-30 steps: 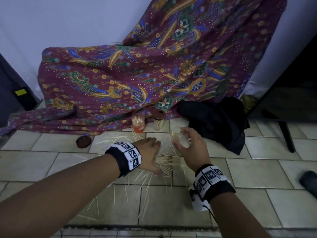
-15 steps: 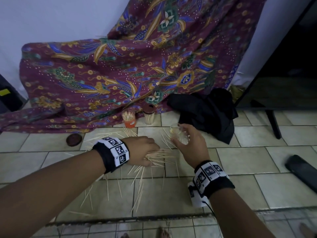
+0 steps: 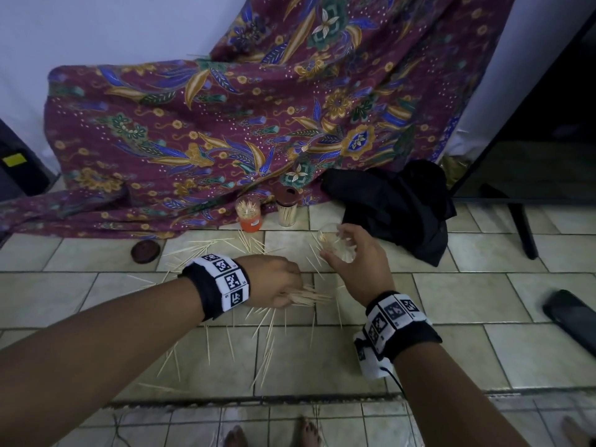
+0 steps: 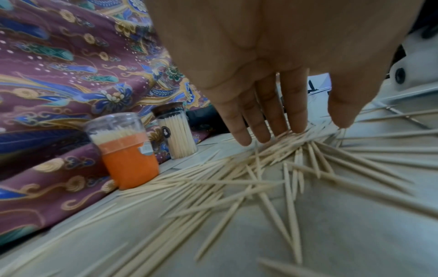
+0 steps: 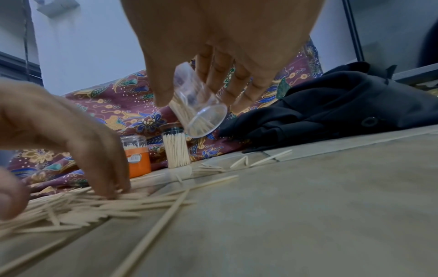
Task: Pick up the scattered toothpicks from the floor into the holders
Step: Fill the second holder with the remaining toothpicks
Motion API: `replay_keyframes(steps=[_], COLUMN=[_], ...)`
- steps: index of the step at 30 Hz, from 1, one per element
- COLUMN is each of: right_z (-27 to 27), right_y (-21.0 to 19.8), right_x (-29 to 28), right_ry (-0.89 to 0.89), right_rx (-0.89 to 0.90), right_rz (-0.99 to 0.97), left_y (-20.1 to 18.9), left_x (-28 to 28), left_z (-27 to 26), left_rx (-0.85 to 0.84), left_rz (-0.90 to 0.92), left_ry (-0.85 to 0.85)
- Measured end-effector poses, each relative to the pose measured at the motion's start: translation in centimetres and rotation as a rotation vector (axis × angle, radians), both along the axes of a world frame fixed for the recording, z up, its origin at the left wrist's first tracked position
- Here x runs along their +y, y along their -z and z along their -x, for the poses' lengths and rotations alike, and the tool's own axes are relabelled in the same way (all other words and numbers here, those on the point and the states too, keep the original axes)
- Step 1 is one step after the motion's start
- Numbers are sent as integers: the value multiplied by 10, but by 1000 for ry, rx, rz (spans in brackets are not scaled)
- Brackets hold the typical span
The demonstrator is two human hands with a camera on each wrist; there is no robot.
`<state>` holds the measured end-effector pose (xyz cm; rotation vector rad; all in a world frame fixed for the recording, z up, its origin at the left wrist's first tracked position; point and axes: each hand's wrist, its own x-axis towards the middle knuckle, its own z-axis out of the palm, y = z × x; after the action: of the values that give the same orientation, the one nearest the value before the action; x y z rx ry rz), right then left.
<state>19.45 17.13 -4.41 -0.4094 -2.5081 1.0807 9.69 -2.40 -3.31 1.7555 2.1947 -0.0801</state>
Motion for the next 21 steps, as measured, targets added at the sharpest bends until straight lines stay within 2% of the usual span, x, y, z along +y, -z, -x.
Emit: replay_keyframes(steps=[3, 7, 13, 16, 21], right_z=[0, 1, 4, 4, 0], right_y=[0, -2, 2, 3, 3], right_x=[-4, -12, -23, -28, -34], right_ry=[-10, -30, -45, -51, -53], right_rx=[-3, -7, -23, -21, -8], right_rz=[6, 14, 18, 24, 36], left_y=[2, 0, 10, 16, 5], left_x=[-15, -32, -43, -43, -53], left_z=[3, -5, -38, -47, -32], left_rx=[-25, -13, 56, 127, 115], left_rz=[-28, 47, -122, -73, 45], left_ry=[-20, 61, 226, 229, 154])
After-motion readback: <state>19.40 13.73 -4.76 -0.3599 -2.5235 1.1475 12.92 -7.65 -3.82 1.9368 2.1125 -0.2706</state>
